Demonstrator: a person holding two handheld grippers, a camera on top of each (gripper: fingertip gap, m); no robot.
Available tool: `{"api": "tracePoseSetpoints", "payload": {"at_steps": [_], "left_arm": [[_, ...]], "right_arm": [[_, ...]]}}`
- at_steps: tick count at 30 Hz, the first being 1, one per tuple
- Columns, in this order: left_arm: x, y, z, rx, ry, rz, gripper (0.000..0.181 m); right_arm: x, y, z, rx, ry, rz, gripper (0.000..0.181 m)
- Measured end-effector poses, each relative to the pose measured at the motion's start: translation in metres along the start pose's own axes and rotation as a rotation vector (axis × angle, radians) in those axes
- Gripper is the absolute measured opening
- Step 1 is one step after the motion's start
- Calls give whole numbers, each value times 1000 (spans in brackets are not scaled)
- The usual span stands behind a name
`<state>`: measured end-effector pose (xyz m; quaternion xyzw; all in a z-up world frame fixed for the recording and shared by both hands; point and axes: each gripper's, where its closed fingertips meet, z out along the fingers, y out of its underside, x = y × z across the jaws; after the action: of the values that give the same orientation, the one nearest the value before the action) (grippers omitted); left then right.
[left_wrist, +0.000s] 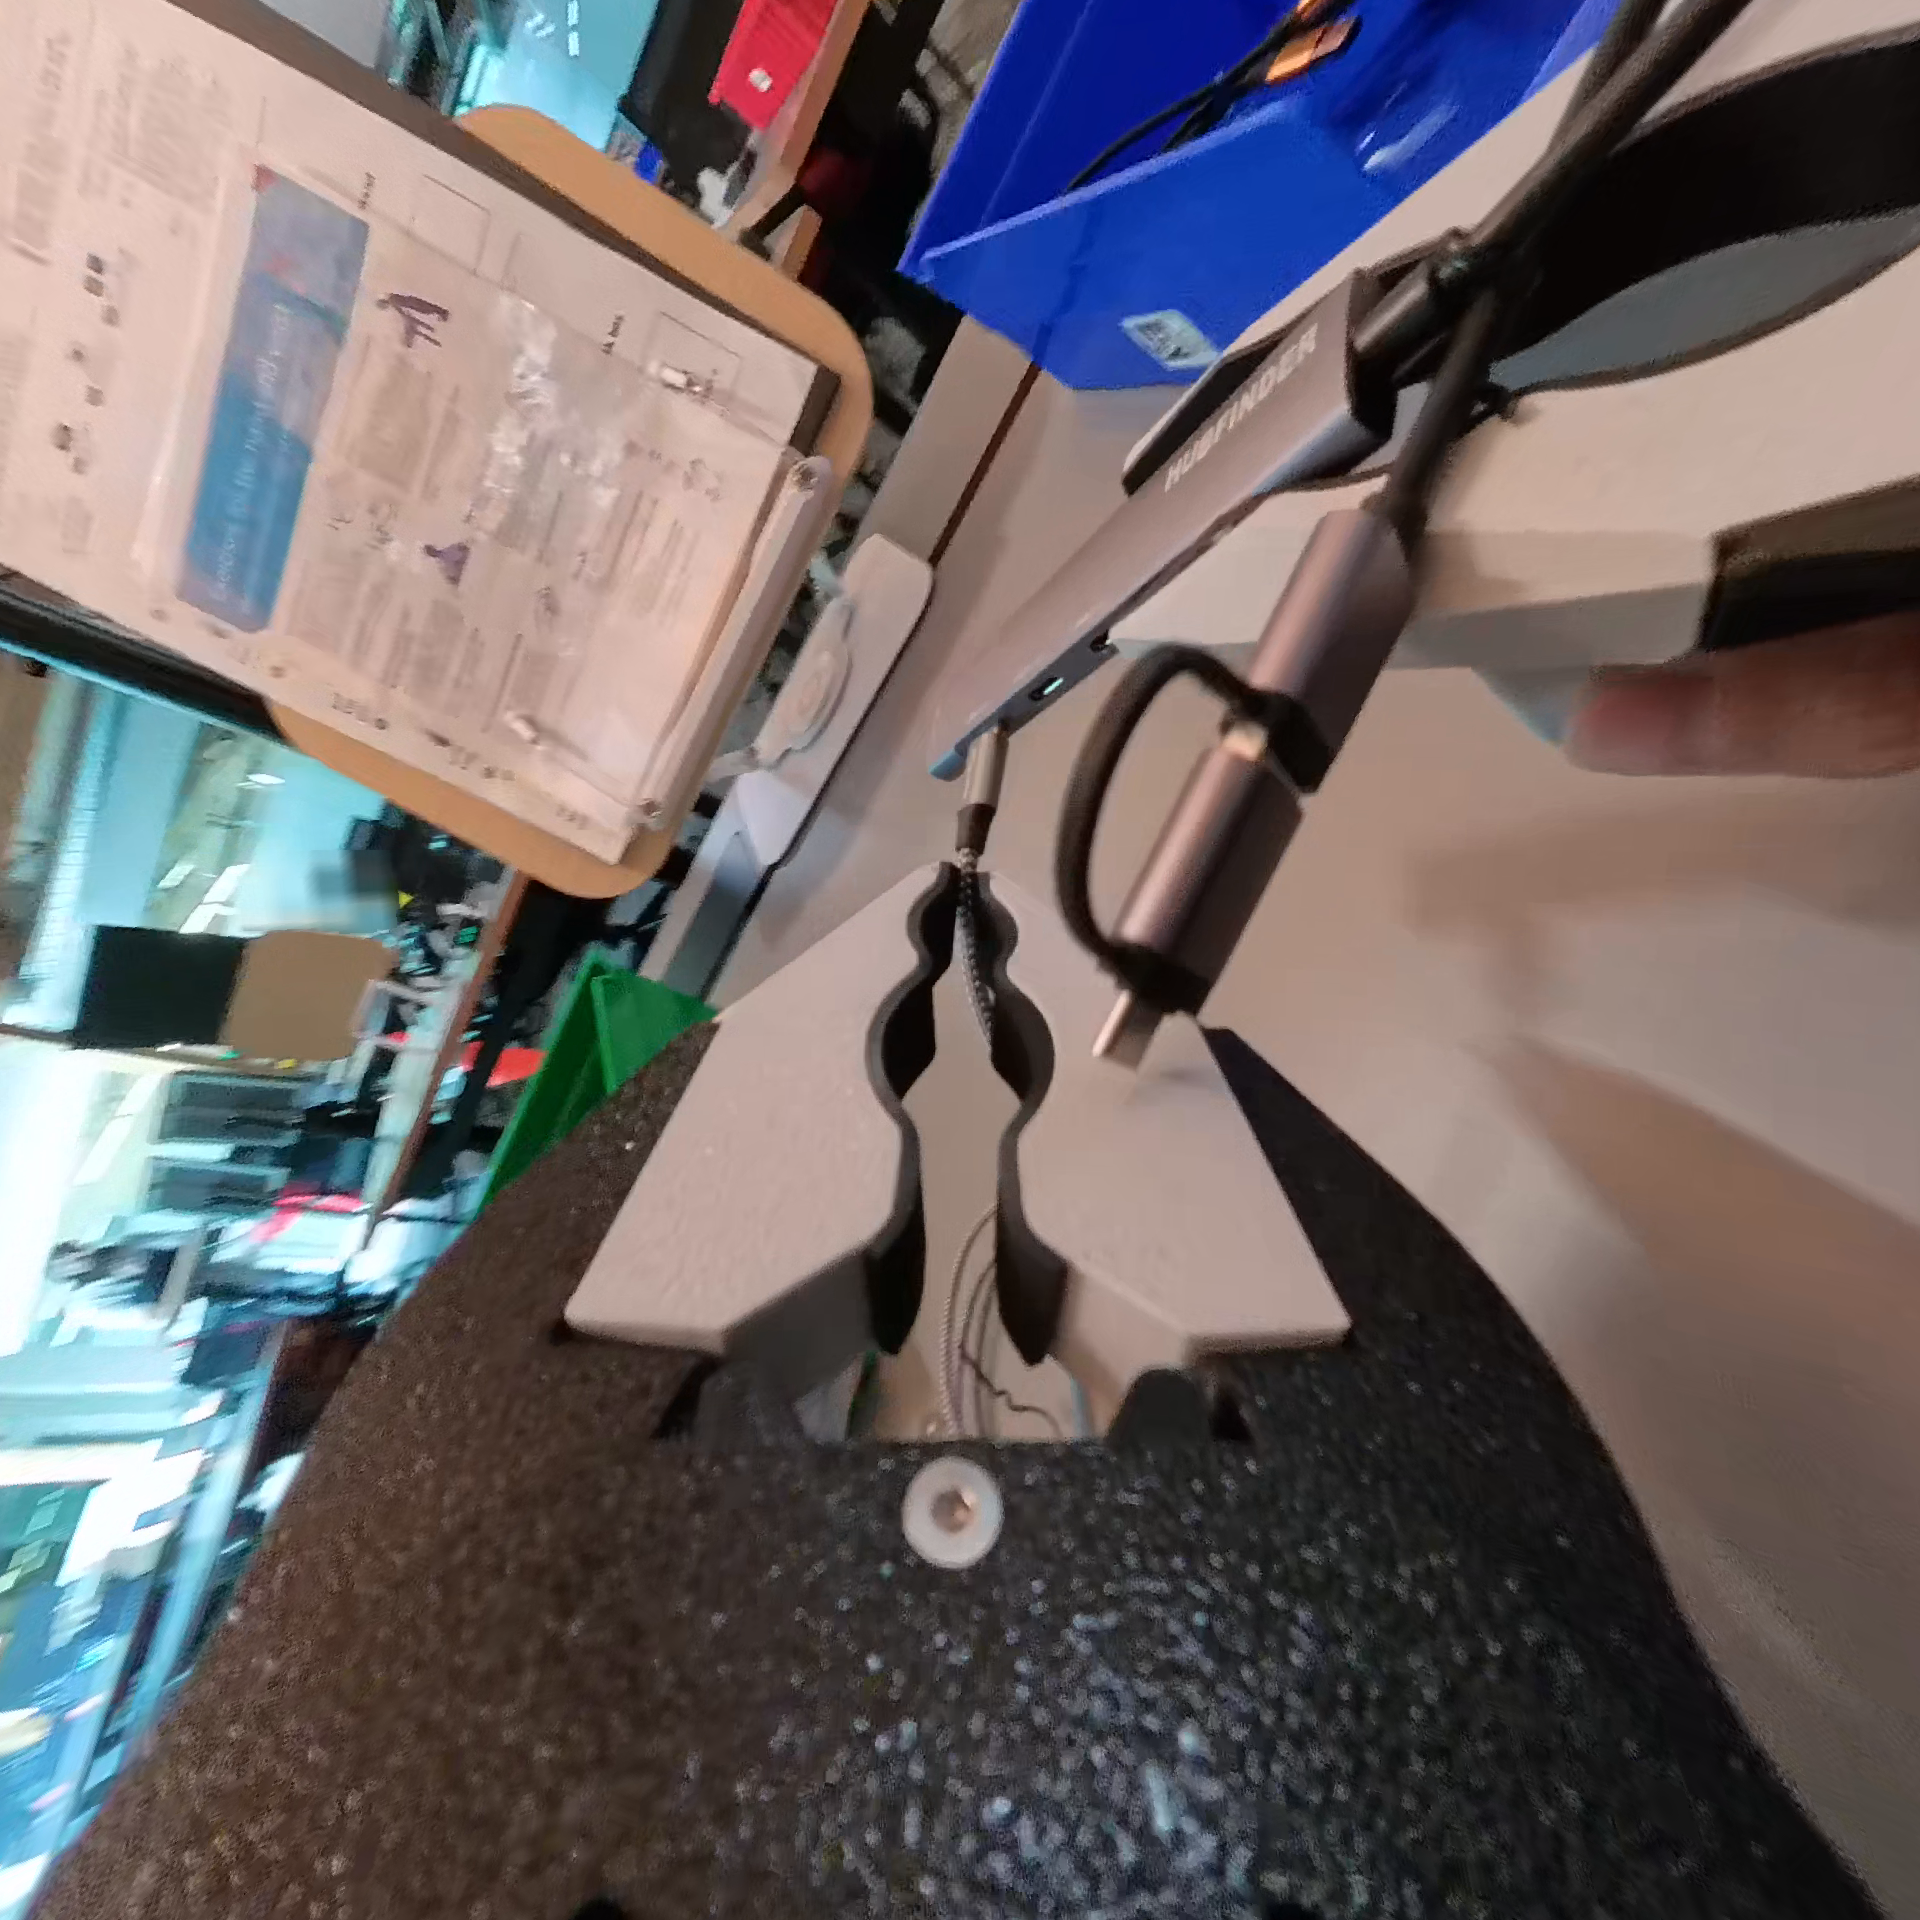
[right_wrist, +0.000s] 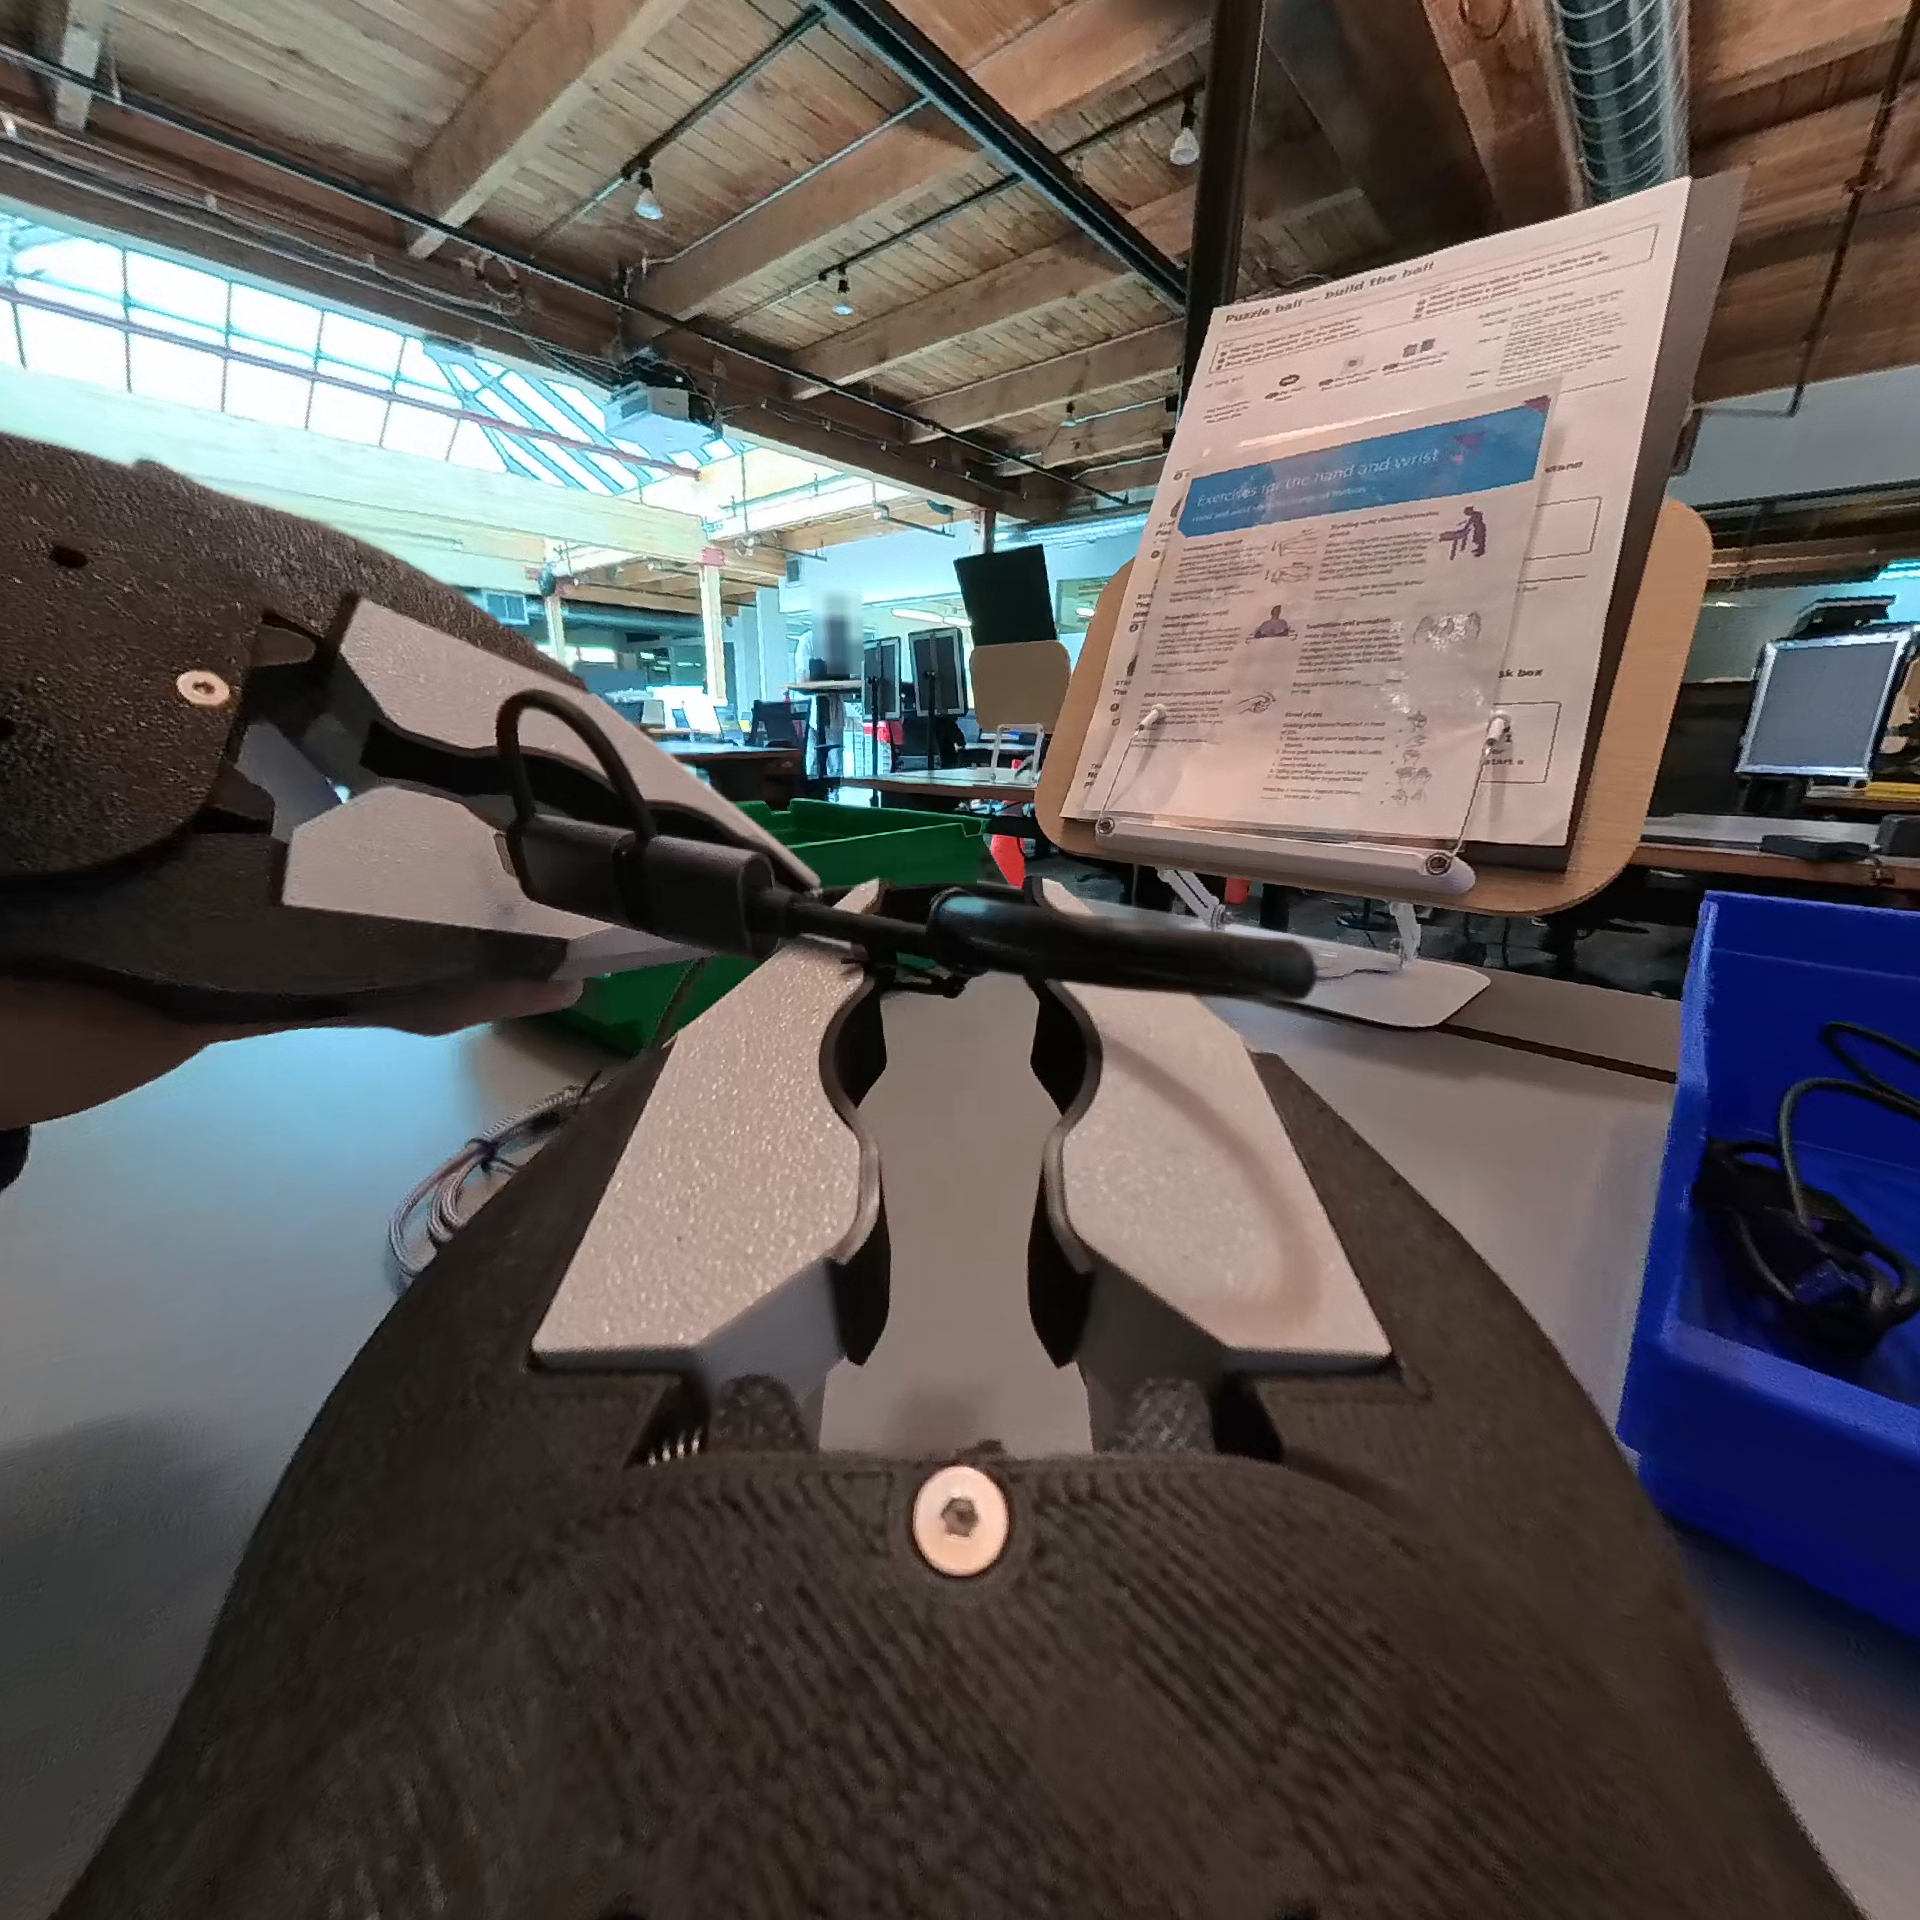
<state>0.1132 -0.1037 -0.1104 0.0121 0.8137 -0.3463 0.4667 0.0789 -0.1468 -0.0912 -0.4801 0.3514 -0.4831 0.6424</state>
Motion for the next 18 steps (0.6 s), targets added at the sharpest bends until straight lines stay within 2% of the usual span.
{"api": "tracePoseSetpoints", "payload": {"at_steps": [5,8,11,16,18], "left_arm": [[9,-9,-5,144,219,-253,2],[11,-9,-9,194,405,-543,25],[12,-15,-14,267,541,-761,28],[10,-24,-15,353,521,-845,22],[6,-27,-14,381,483,-867,8]], "right_arm": [[7,-7,-5,57,-25,92,22],[12,-11,-8,91,-34,139,22],[11,-15,-9,126,-60,176,22],[1,-17,-8,136,-104,160,22],[-3,-17,-8,132,-115,140,22]]}}
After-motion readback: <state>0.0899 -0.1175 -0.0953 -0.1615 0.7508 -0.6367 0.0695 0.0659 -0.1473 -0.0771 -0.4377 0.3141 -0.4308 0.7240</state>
